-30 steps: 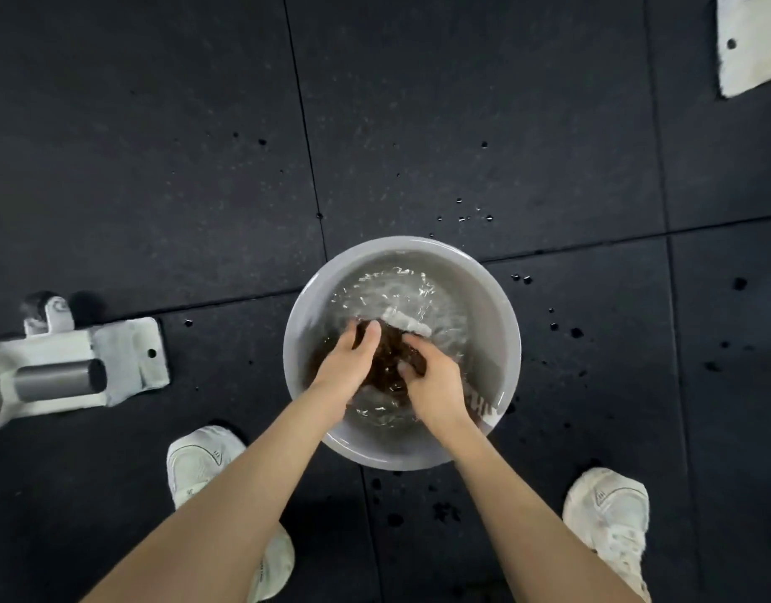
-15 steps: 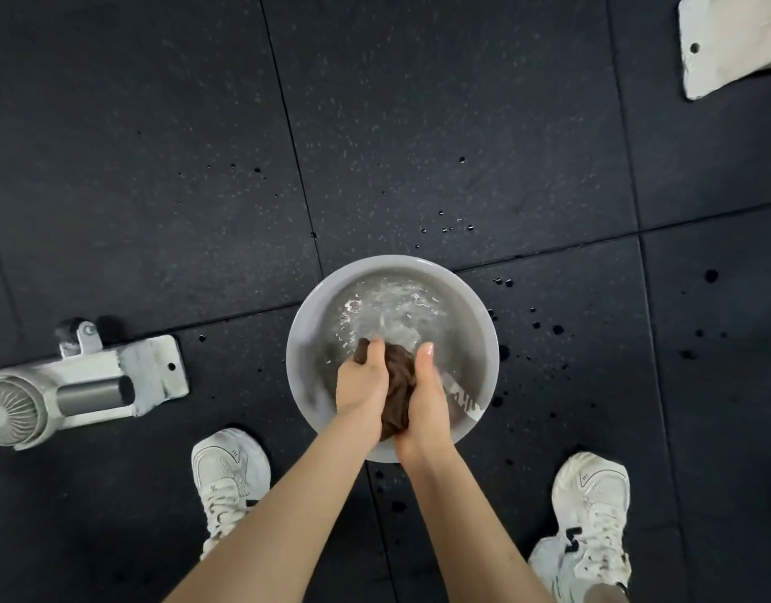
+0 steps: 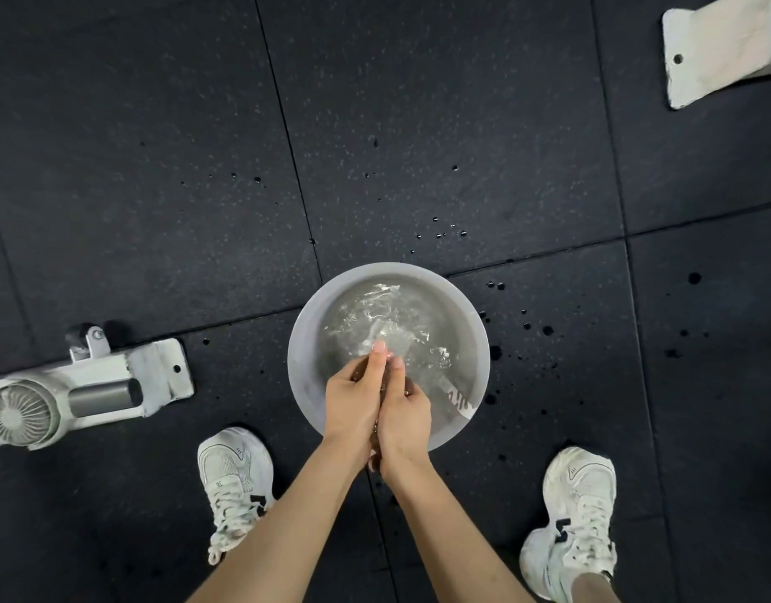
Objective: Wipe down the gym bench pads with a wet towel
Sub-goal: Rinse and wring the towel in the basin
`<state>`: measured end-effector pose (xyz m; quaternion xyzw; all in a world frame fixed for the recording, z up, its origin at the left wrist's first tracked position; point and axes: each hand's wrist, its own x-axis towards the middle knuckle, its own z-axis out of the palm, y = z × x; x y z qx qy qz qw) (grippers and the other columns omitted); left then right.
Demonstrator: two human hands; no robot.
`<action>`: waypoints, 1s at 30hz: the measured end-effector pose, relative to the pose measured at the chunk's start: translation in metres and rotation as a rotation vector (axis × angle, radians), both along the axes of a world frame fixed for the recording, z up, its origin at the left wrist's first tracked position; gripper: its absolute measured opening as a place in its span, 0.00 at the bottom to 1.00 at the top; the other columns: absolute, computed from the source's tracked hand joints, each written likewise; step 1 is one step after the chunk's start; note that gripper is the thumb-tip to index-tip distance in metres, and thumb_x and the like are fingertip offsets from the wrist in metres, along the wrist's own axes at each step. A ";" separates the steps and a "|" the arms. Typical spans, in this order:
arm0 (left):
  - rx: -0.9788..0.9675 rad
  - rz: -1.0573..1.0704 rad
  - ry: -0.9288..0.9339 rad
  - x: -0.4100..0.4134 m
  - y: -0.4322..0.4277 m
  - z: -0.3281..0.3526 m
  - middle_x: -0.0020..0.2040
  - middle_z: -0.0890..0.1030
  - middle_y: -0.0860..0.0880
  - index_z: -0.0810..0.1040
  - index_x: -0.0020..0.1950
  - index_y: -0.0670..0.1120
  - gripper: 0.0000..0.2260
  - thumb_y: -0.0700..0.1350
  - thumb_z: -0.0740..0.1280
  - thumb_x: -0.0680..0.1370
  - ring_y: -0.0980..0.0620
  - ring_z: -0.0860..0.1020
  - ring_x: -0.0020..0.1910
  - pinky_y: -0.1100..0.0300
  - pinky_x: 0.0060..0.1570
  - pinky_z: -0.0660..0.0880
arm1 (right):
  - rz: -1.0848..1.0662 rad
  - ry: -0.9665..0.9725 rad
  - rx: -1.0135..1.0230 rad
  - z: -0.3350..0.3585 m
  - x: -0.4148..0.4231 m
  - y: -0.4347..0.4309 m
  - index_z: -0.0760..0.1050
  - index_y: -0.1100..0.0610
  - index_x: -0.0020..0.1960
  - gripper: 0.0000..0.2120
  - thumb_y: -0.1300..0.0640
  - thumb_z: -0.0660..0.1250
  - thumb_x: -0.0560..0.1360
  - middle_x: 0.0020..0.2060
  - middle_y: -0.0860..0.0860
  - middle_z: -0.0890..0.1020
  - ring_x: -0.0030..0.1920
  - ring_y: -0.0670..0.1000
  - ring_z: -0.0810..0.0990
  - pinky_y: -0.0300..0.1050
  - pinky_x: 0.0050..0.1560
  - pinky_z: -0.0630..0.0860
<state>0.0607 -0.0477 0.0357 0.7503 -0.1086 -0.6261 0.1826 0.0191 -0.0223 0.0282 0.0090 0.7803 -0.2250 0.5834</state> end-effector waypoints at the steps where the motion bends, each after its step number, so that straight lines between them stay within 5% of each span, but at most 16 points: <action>1: 0.005 0.027 -0.005 0.000 -0.001 -0.001 0.38 0.85 0.50 0.82 0.44 0.46 0.14 0.55 0.66 0.75 0.56 0.83 0.38 0.62 0.38 0.79 | 0.023 0.014 -0.010 0.001 -0.001 -0.001 0.80 0.51 0.44 0.19 0.41 0.57 0.79 0.39 0.49 0.85 0.43 0.48 0.84 0.51 0.51 0.81; 5: 0.054 0.026 -0.058 -0.005 -0.005 -0.008 0.34 0.82 0.50 0.78 0.41 0.43 0.15 0.54 0.65 0.77 0.55 0.82 0.33 0.65 0.31 0.77 | 0.131 0.072 -0.041 -0.003 -0.005 -0.003 0.80 0.52 0.41 0.19 0.46 0.55 0.81 0.37 0.49 0.85 0.42 0.49 0.83 0.53 0.50 0.80; 16: 0.081 -0.153 -0.217 -0.007 -0.004 -0.024 0.44 0.82 0.38 0.76 0.45 0.35 0.23 0.55 0.55 0.80 0.40 0.80 0.45 0.44 0.51 0.77 | 0.301 0.093 -0.067 -0.001 -0.015 -0.004 0.72 0.54 0.34 0.20 0.53 0.52 0.82 0.37 0.53 0.81 0.41 0.54 0.79 0.51 0.47 0.77; 18: 0.064 -0.151 -0.234 -0.006 -0.003 -0.027 0.43 0.82 0.39 0.76 0.43 0.38 0.22 0.56 0.55 0.80 0.40 0.80 0.46 0.44 0.52 0.77 | 0.230 0.006 -0.083 0.001 -0.015 -0.001 0.75 0.53 0.43 0.17 0.47 0.53 0.82 0.40 0.53 0.83 0.41 0.53 0.81 0.52 0.44 0.79; 20: 0.039 -0.138 -0.267 -0.004 -0.004 -0.025 0.45 0.81 0.41 0.75 0.44 0.41 0.20 0.56 0.54 0.80 0.42 0.80 0.48 0.45 0.55 0.75 | -0.003 -0.209 -0.044 0.010 -0.020 0.004 0.70 0.50 0.55 0.14 0.41 0.54 0.80 0.42 0.56 0.82 0.34 0.53 0.80 0.46 0.30 0.76; 23: 0.022 -0.102 -0.314 0.001 -0.003 -0.017 0.48 0.80 0.43 0.75 0.50 0.42 0.20 0.57 0.53 0.80 0.45 0.78 0.50 0.46 0.57 0.74 | -0.344 -0.508 -0.025 0.016 -0.030 0.017 0.69 0.49 0.65 0.23 0.37 0.56 0.77 0.52 0.61 0.82 0.38 0.55 0.79 0.47 0.36 0.73; 25: 0.011 -0.102 -0.278 0.000 0.004 -0.009 0.49 0.80 0.44 0.75 0.50 0.43 0.18 0.56 0.54 0.80 0.45 0.78 0.52 0.46 0.58 0.74 | -0.374 -0.563 -0.020 0.018 -0.029 0.023 0.75 0.55 0.63 0.29 0.35 0.56 0.74 0.50 0.58 0.83 0.40 0.53 0.81 0.47 0.41 0.73; 28: -0.002 -0.072 -0.121 -0.003 0.017 0.004 0.55 0.79 0.53 0.78 0.51 0.54 0.09 0.50 0.59 0.80 0.51 0.76 0.58 0.49 0.63 0.72 | -0.410 -0.501 0.046 0.016 -0.021 0.023 0.78 0.53 0.59 0.25 0.37 0.53 0.78 0.50 0.53 0.85 0.50 0.52 0.84 0.50 0.50 0.79; 30: -0.033 -0.116 -0.001 -0.001 0.020 0.013 0.59 0.78 0.59 0.81 0.53 0.57 0.10 0.49 0.61 0.80 0.55 0.74 0.62 0.51 0.65 0.70 | -0.309 -0.409 0.046 0.016 -0.017 0.020 0.79 0.53 0.56 0.25 0.38 0.50 0.80 0.46 0.51 0.86 0.46 0.51 0.85 0.51 0.47 0.80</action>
